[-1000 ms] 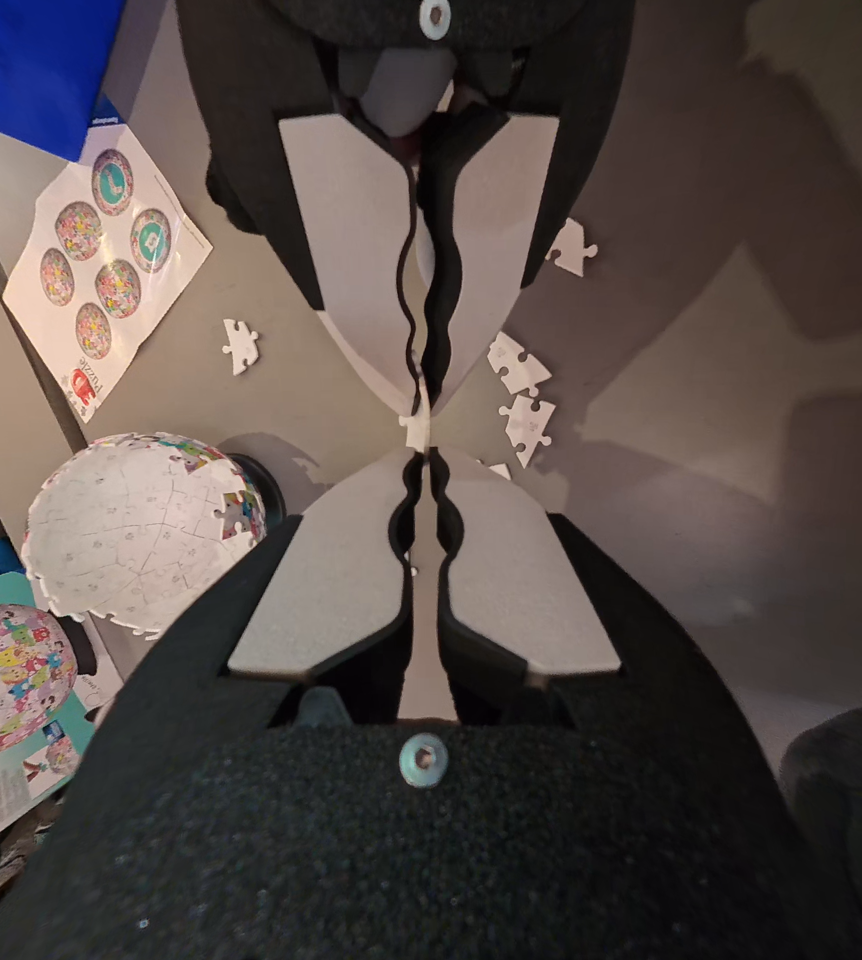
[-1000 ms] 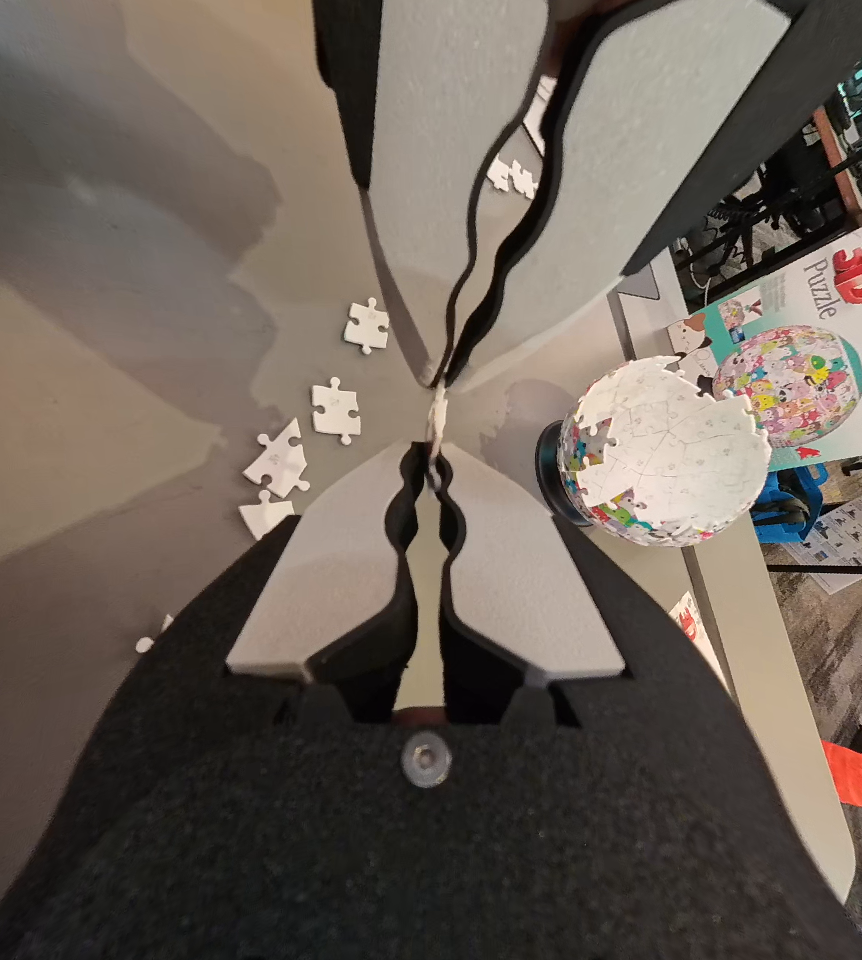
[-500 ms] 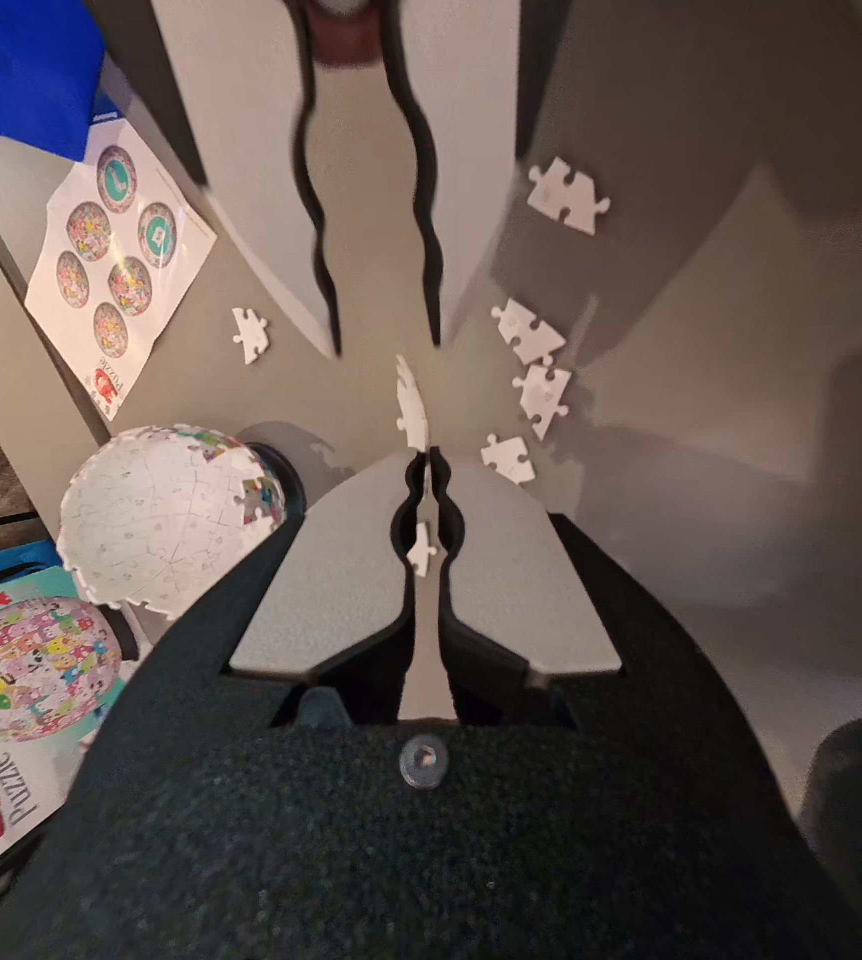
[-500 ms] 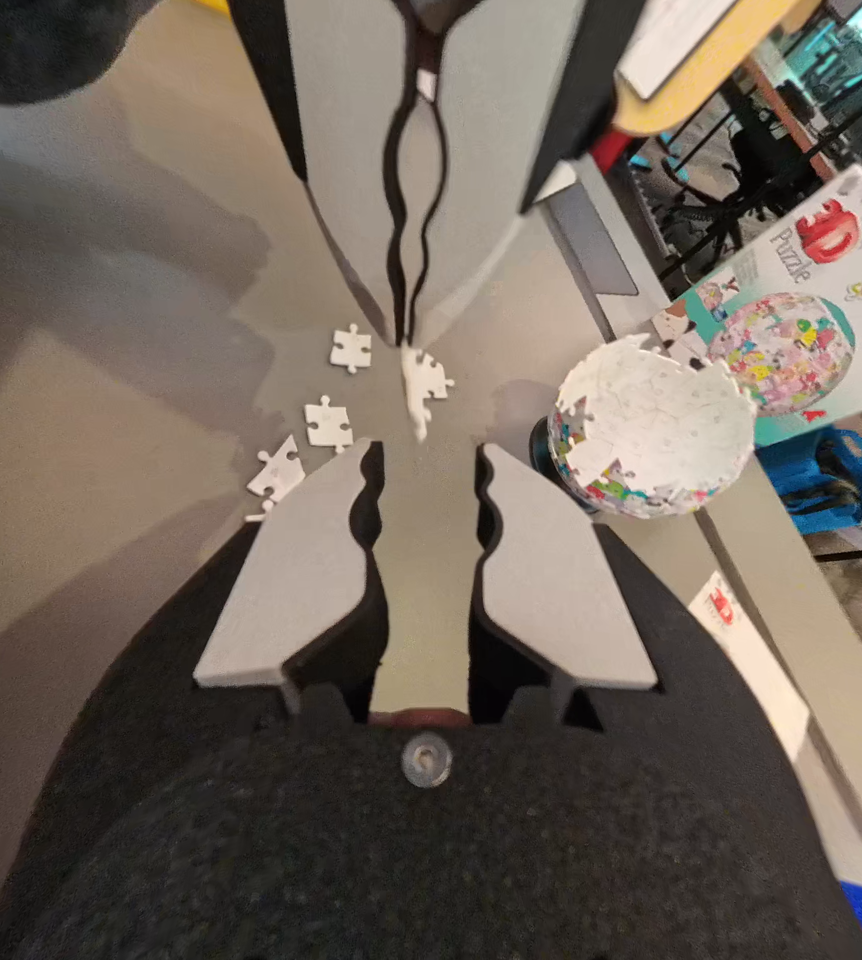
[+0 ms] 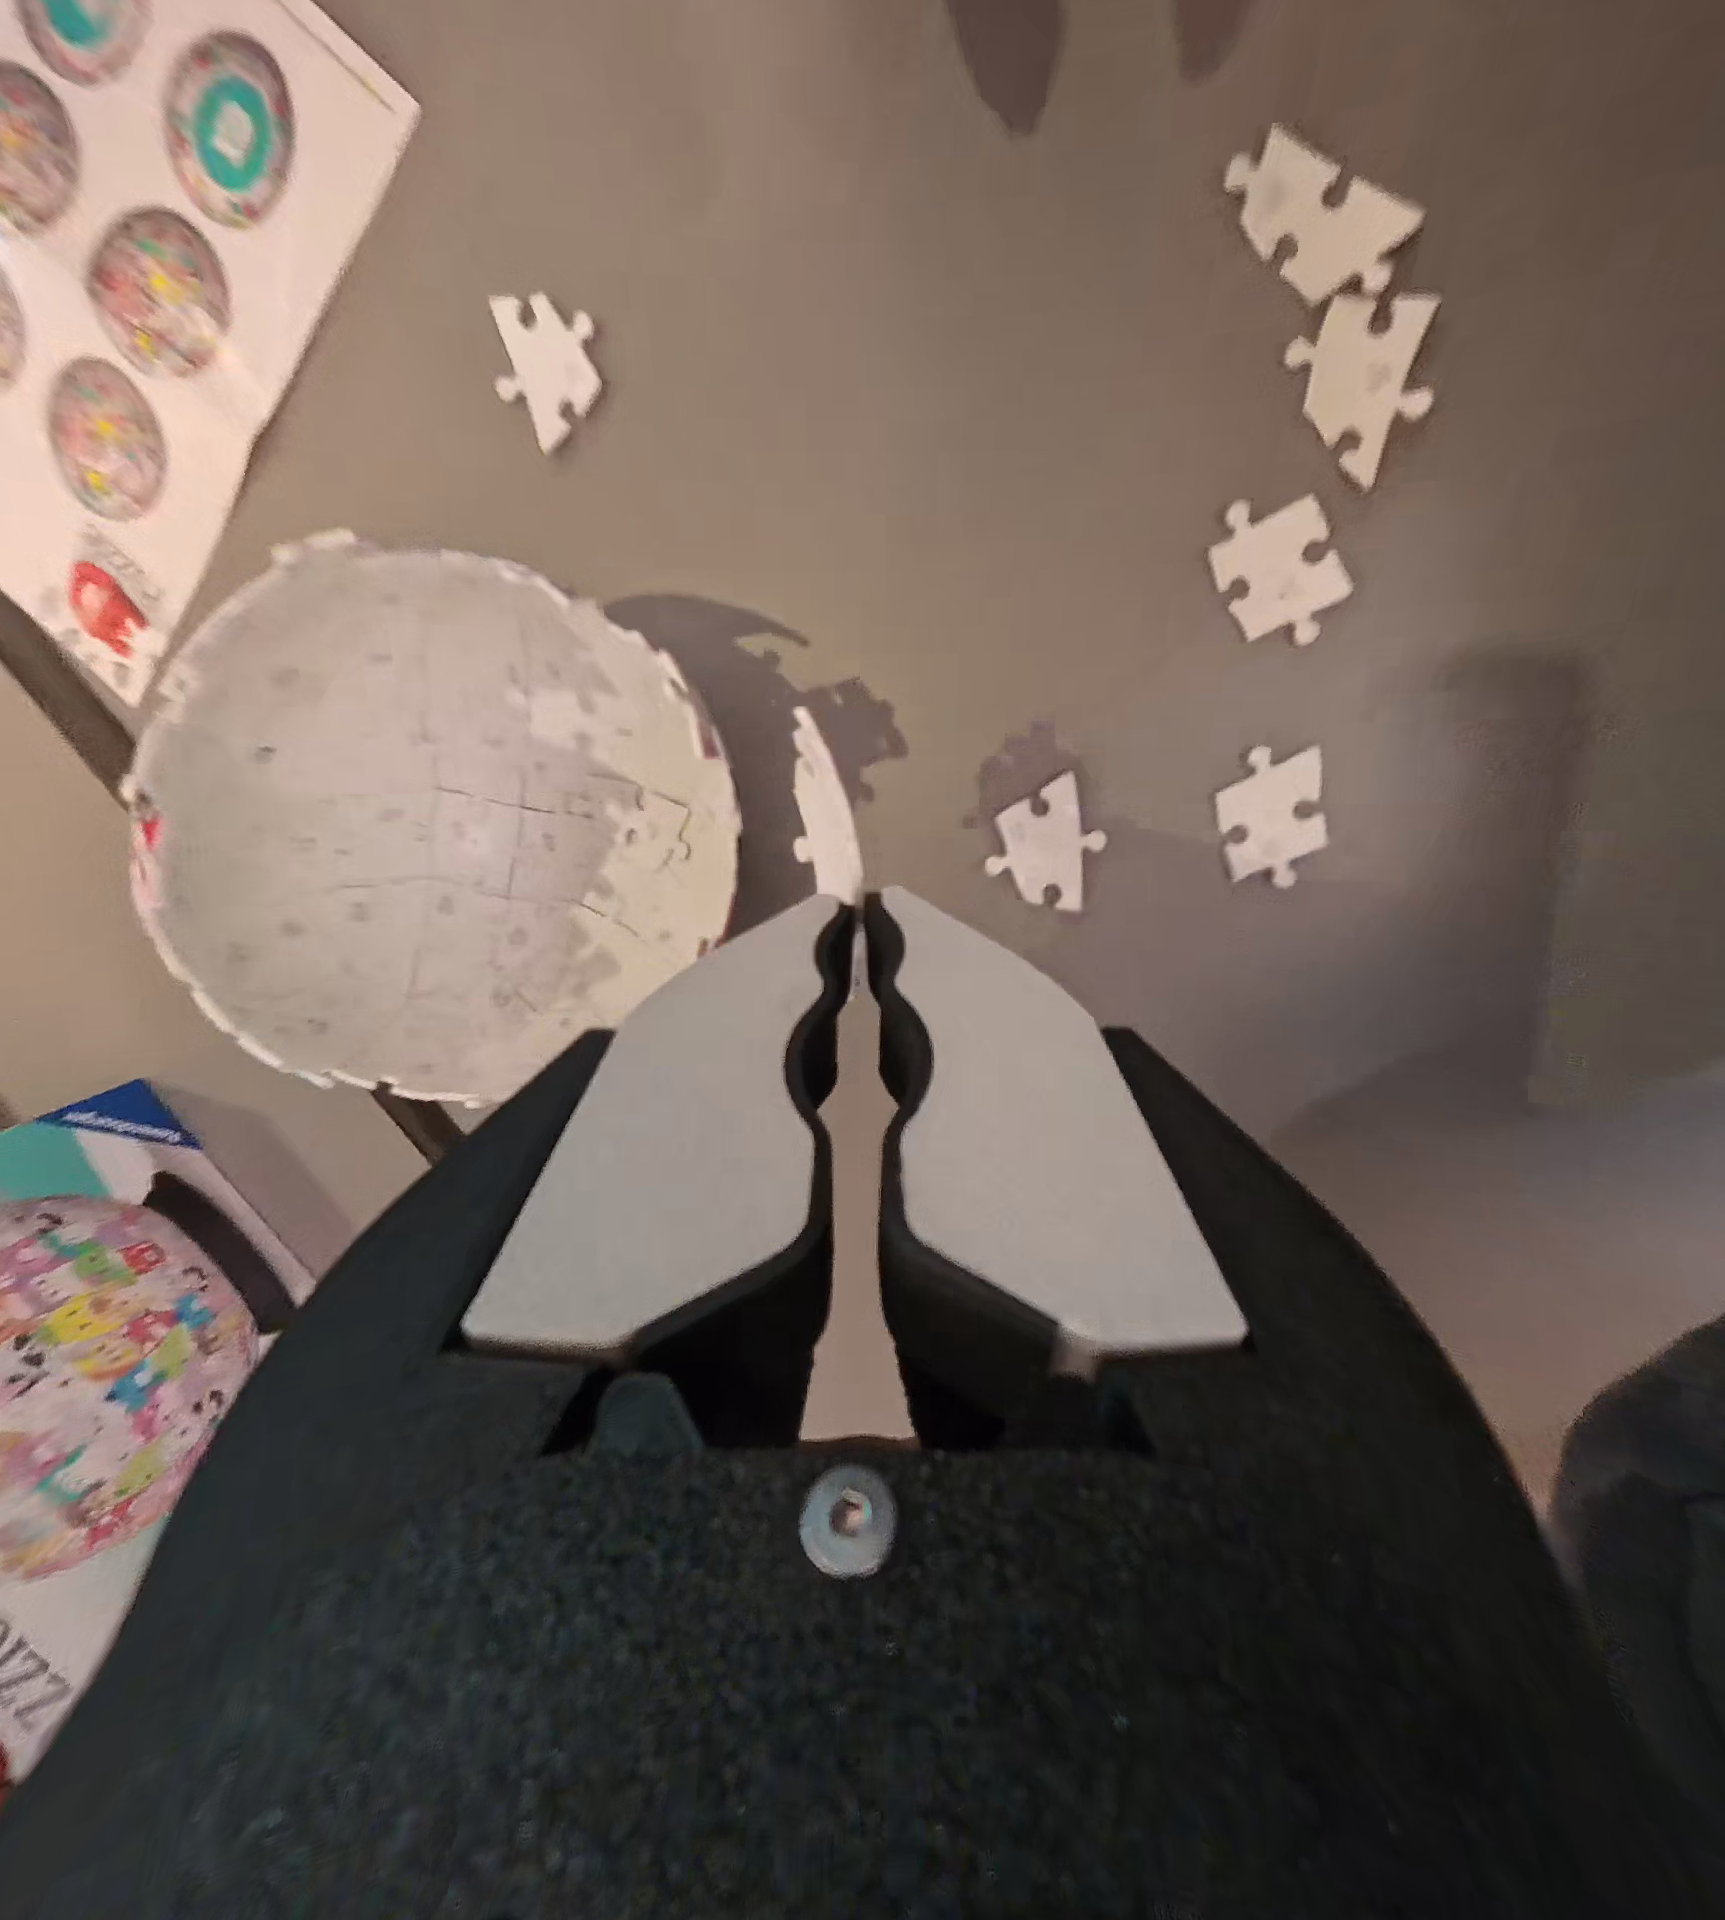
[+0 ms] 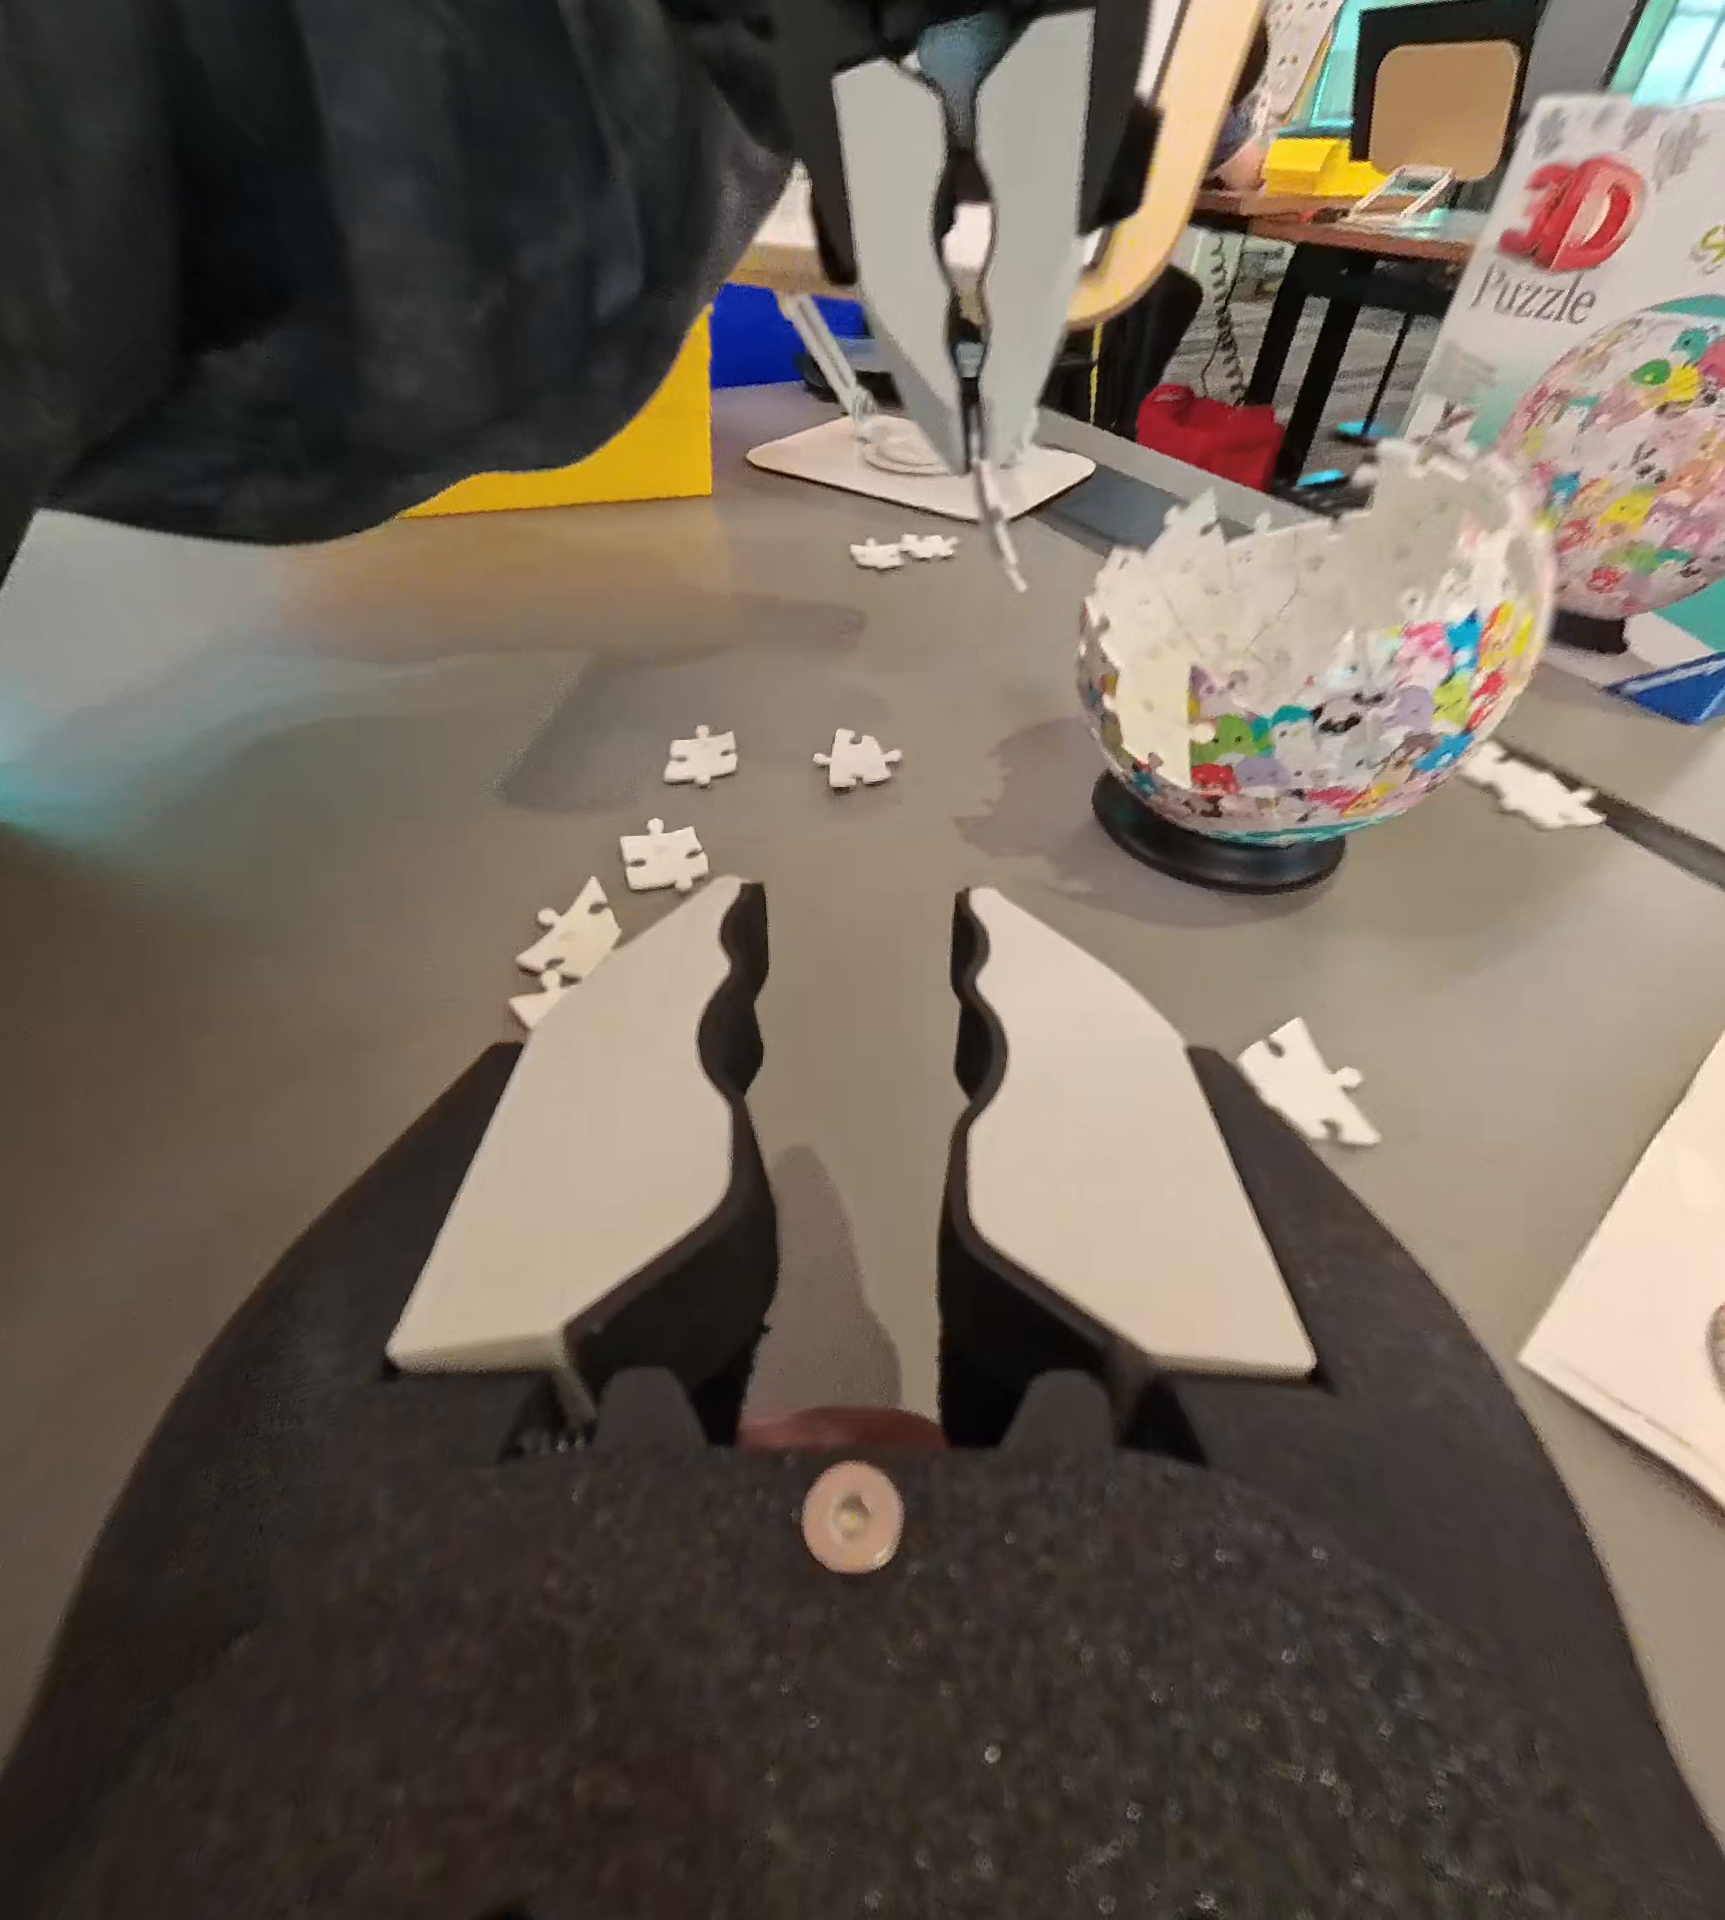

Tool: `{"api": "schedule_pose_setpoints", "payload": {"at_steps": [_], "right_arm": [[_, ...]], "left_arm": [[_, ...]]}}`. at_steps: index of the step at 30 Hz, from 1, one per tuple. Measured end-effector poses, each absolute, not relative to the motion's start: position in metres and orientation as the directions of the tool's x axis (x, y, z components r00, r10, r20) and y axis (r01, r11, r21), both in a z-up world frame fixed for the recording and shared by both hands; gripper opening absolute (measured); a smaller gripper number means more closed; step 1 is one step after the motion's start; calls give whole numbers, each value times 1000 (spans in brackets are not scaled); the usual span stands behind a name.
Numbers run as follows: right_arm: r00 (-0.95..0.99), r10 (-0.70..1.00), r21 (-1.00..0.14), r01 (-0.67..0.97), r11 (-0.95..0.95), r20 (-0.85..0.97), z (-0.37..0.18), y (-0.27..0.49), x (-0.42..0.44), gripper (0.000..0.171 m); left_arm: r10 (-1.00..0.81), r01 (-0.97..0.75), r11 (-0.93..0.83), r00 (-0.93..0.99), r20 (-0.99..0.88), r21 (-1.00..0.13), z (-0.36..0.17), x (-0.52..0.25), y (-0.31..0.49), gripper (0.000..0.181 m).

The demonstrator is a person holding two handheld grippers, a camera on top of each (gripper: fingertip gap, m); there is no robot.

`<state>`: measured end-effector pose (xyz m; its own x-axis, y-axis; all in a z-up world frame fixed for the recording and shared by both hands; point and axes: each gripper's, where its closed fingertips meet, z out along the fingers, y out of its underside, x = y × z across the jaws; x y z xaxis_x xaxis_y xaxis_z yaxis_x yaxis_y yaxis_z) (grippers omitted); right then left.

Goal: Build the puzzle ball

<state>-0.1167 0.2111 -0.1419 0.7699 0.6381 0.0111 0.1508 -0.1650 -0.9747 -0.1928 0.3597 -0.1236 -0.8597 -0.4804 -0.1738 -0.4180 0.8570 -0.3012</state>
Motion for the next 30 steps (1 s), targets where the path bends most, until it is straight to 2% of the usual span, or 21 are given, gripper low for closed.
{"api": "schedule_pose_setpoints", "payload": {"at_steps": [12, 30], "right_arm": [[708, 687, -966, 30, -258, -162, -145, 216, -115, 33], [691, 717, -973, 84, -215, -99, -145, 210, -122, 28]], "left_arm": [[-343, -309, 901, -938, -61, -305, -131, -181, 380, 2], [-316, -312, 940, -949, -9, -141, -147, -174, 385, 2]]}}
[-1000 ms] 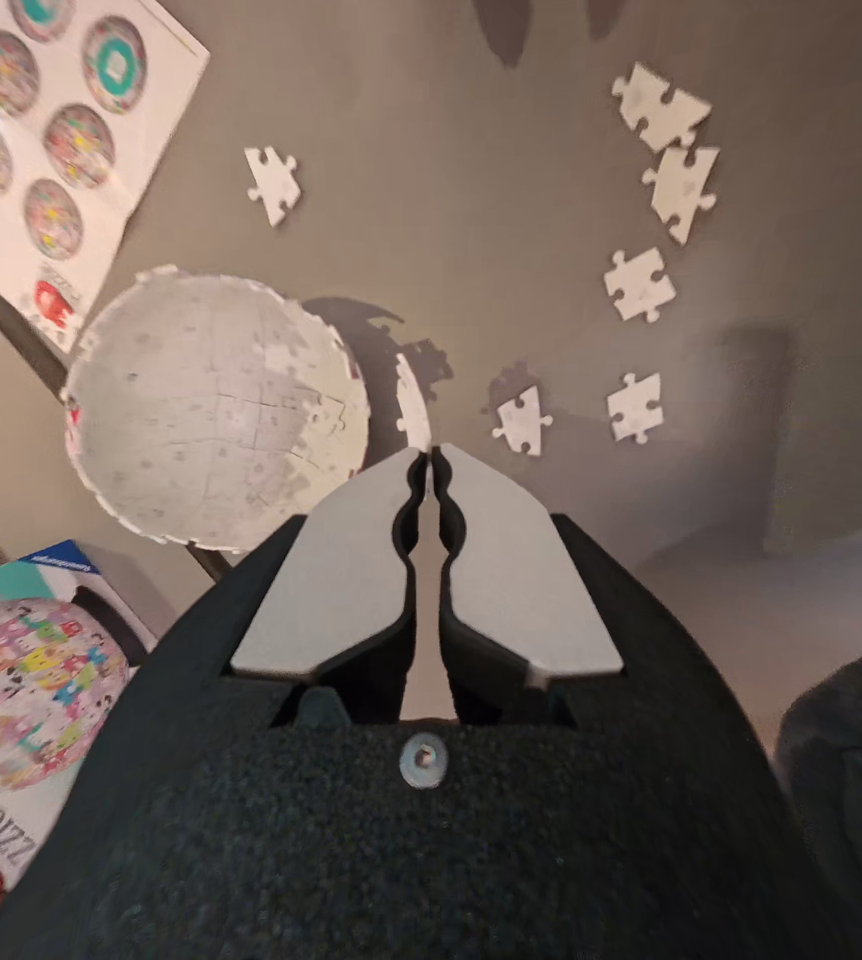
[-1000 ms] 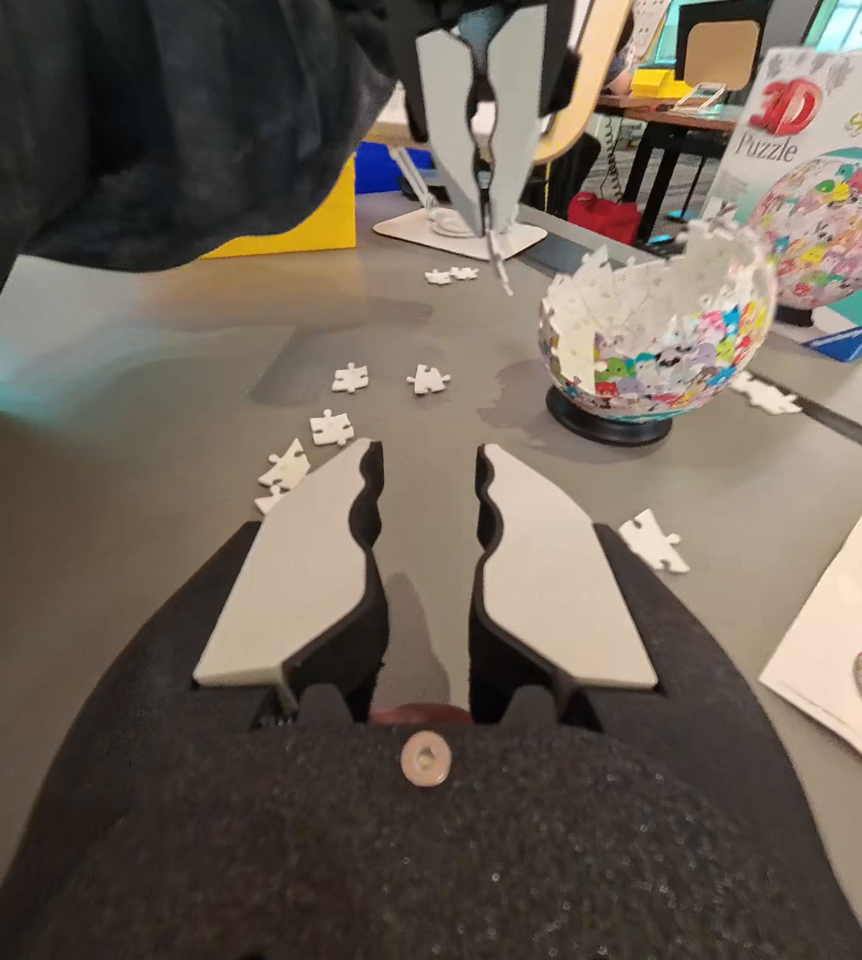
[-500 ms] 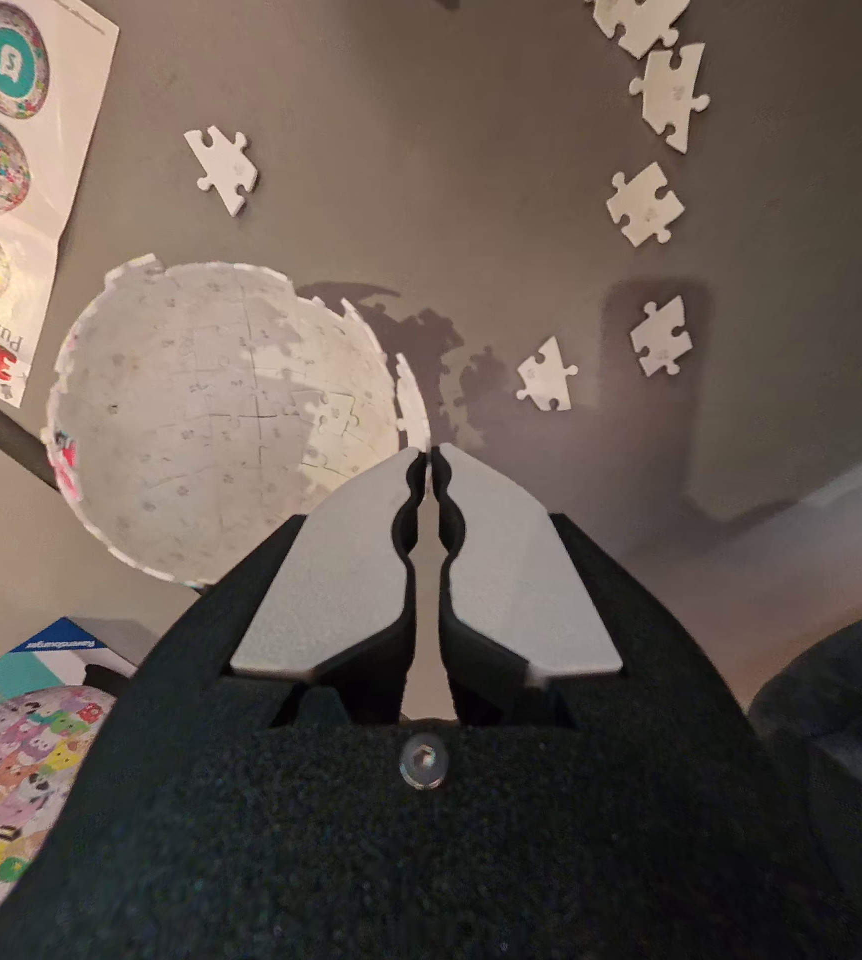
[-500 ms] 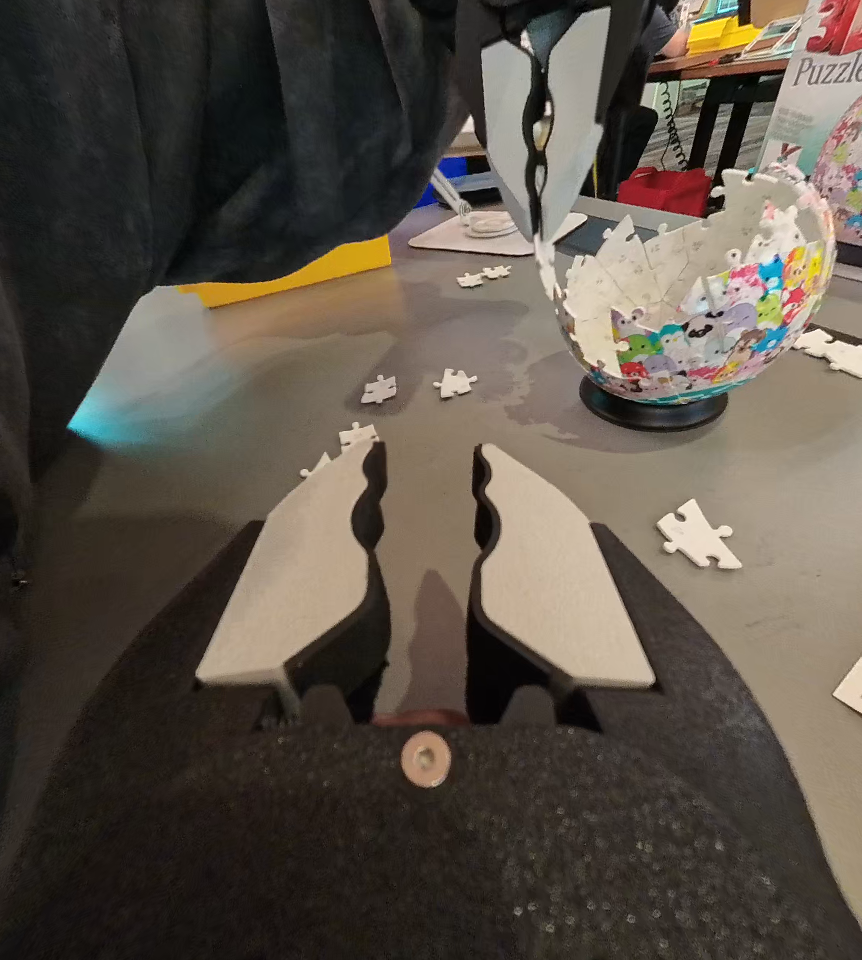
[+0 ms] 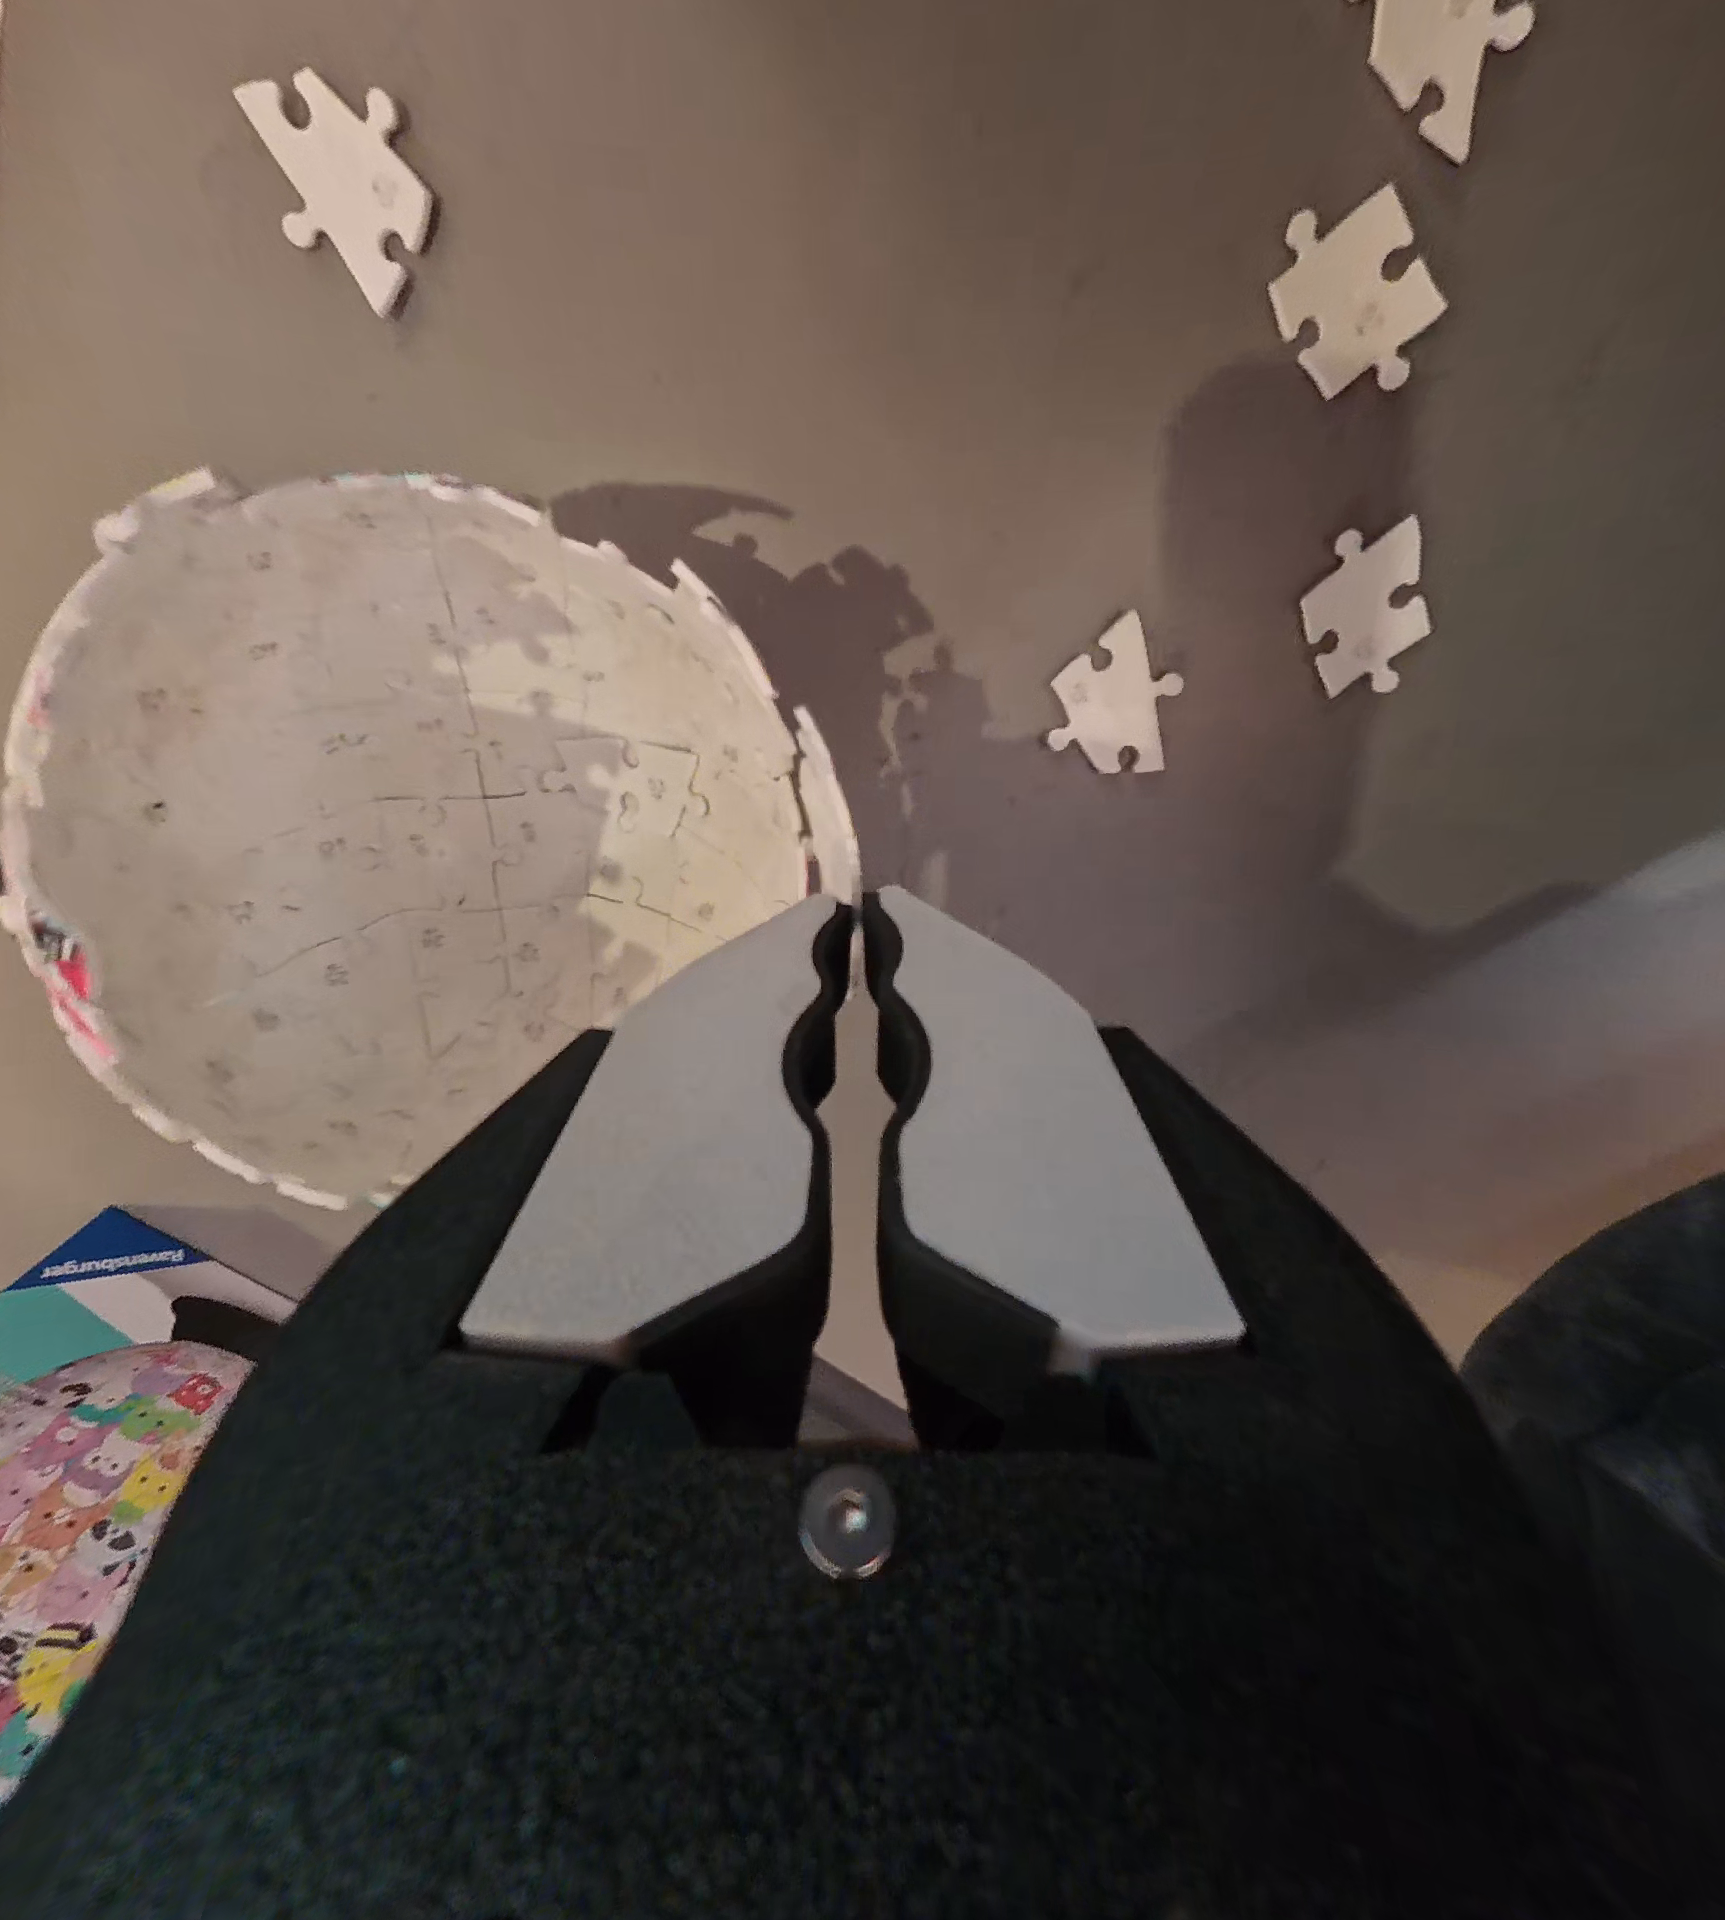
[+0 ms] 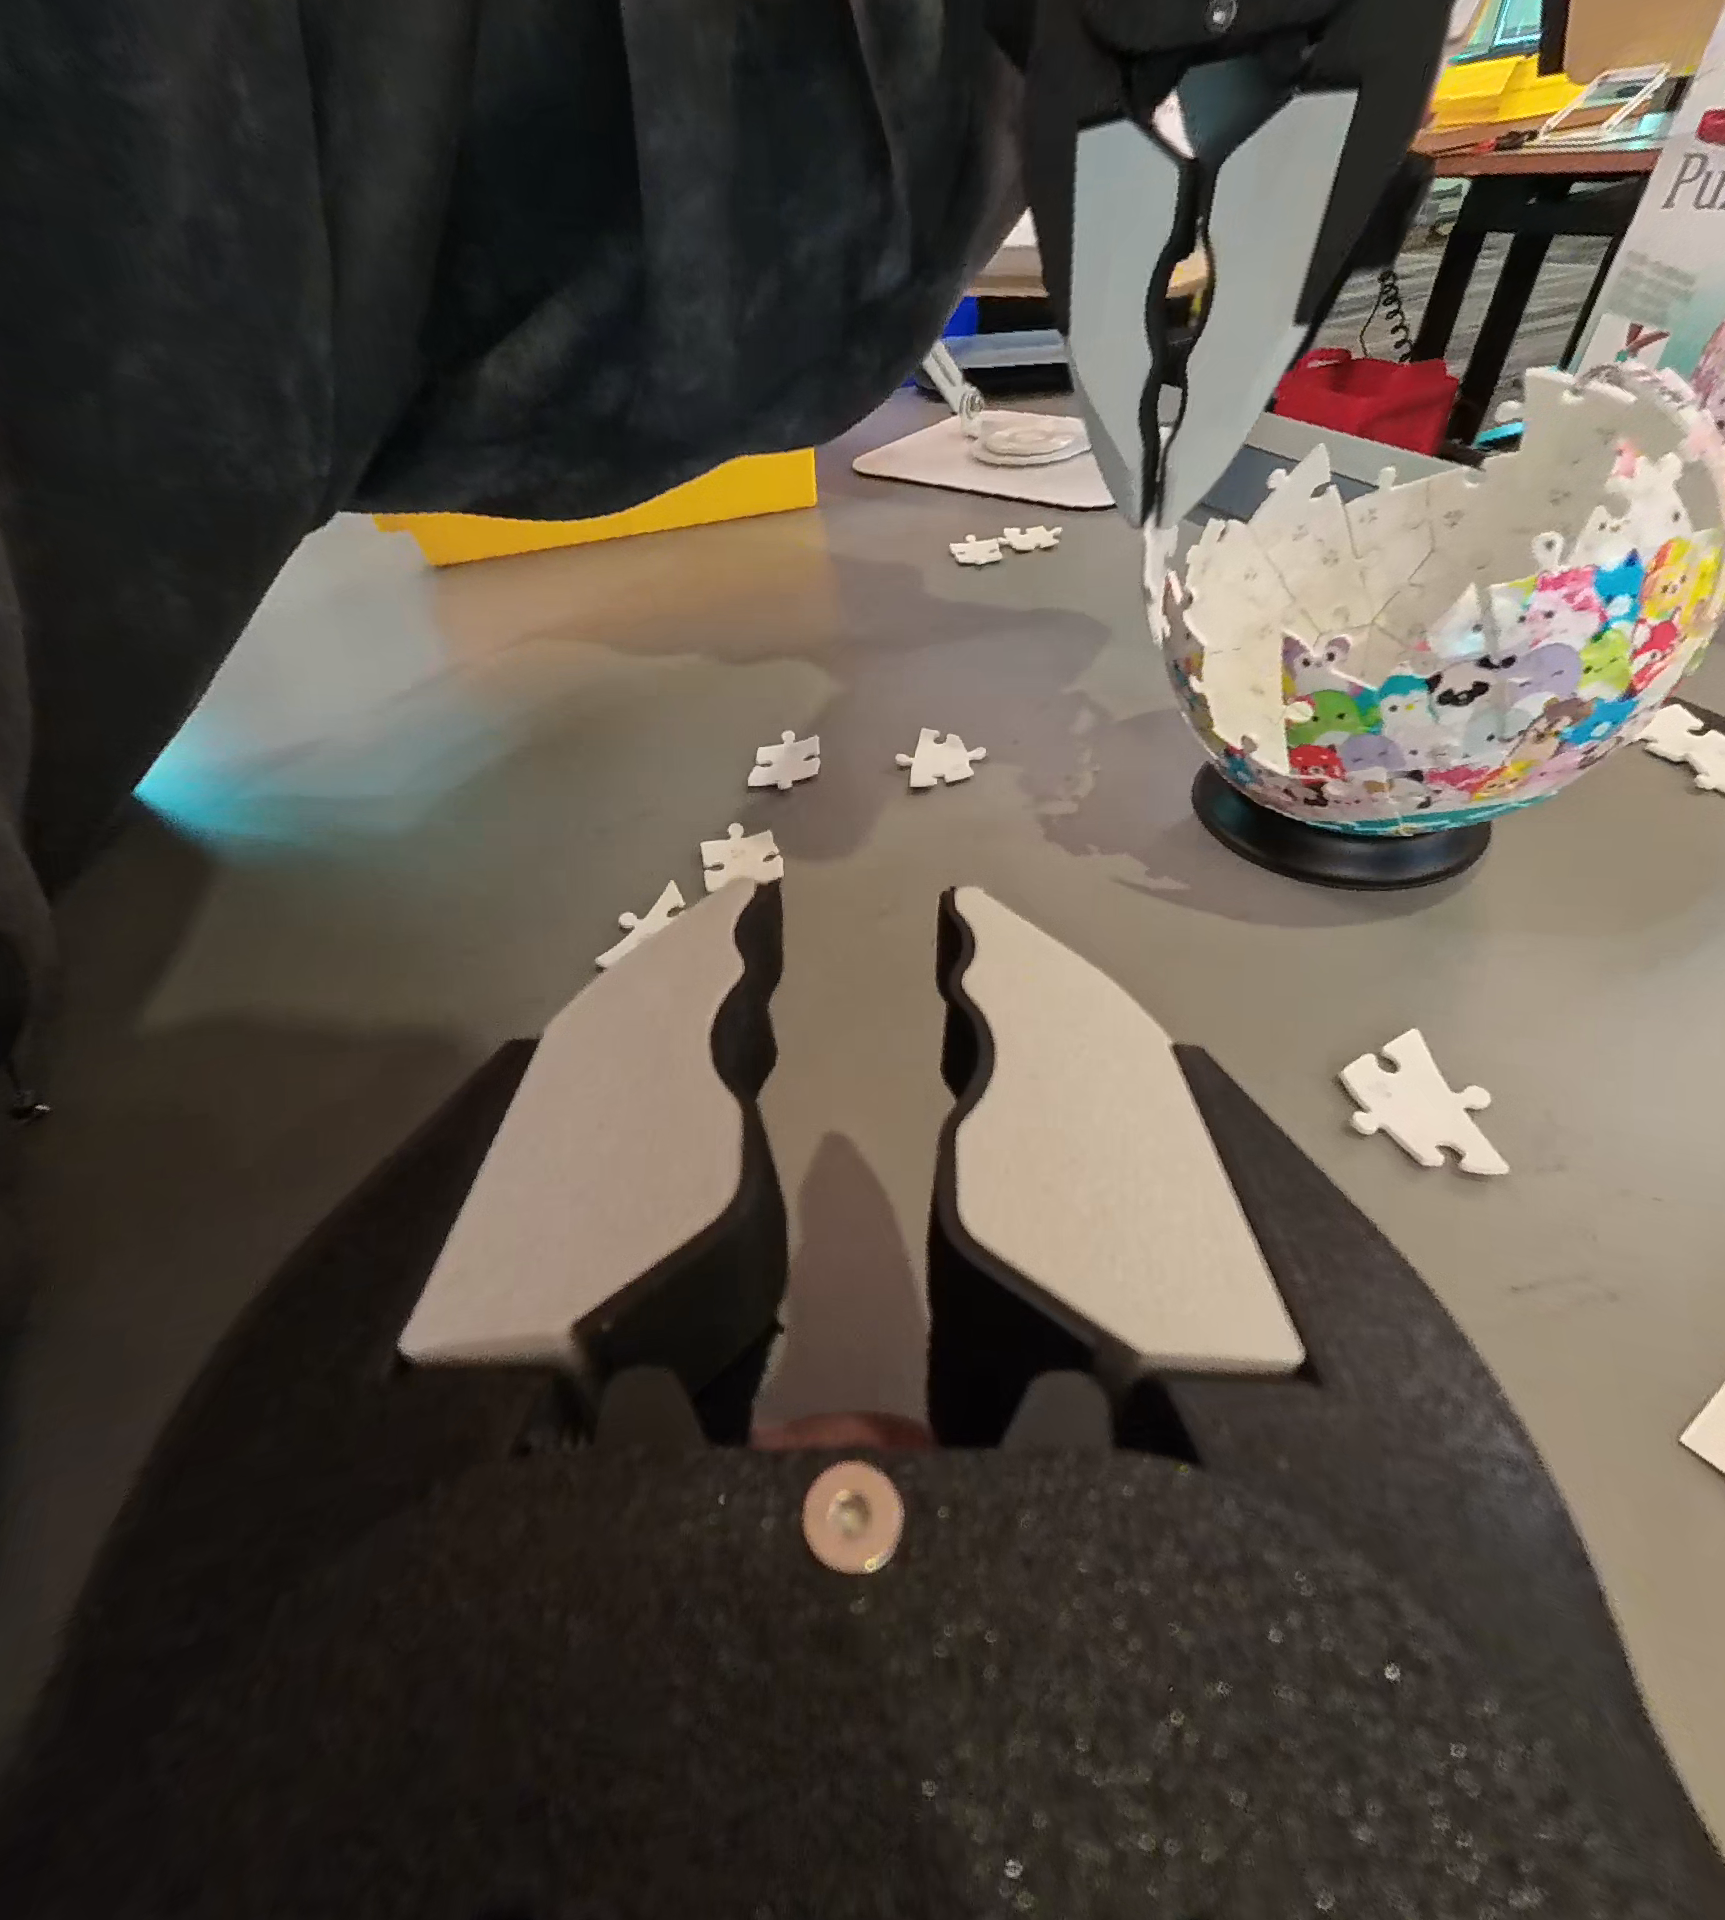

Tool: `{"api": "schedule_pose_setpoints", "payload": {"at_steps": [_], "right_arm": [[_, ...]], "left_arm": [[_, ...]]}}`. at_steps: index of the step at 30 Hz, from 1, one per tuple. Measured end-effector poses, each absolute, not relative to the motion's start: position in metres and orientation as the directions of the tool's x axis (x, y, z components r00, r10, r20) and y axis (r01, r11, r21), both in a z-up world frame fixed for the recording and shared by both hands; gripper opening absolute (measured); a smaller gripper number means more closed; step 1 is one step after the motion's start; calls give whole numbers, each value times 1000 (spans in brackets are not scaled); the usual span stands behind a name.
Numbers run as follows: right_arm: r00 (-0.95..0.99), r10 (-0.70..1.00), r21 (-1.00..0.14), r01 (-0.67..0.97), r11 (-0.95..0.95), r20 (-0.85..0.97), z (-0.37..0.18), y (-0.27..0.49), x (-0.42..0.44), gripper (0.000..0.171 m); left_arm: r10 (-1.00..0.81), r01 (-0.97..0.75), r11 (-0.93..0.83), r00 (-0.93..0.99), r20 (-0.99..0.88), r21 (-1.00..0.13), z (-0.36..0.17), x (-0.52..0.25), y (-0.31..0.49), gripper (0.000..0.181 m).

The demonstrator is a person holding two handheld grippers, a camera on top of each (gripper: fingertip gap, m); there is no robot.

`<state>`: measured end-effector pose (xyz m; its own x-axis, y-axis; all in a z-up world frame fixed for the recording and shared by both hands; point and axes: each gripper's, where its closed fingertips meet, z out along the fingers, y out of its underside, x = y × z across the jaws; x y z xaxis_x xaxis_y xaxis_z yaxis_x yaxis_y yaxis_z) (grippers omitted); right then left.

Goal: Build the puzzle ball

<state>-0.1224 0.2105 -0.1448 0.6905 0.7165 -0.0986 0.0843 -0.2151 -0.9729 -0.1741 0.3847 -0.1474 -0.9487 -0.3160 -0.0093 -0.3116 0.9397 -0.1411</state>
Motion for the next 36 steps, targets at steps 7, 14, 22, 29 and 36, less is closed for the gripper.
{"api": "schedule_pose_setpoints", "payload": {"at_steps": [7, 14, 22, 29, 36], "right_arm": [[715, 692, -962, 115, -249, -94, -151, 217, -124, 34], [787, 607, -902, 338, -268, 114, -172, 258, -140, 44], [825, 472, -853, 460, -245, 310, -169, 308, -144, 62], [774, 518, -838, 514, -182, 363, -147, 341, -142, 57], [661, 634, -736, 645, -207, 401, -148, 359, -143, 33]], "left_arm": [[-318, -314, 940, -948, -10, -134, -146, -173, 383, 2], [-310, -304, 944, -950, -30, -125, -145, -173, 381, 2], [-312, -306, 943, -950, -27, -129, -144, -172, 381, 2], [-334, -329, 931, -943, -5, -157, -146, -169, 379, 2], [-333, -334, 929, -942, 31, -158, -146, -169, 379, 2]]}}
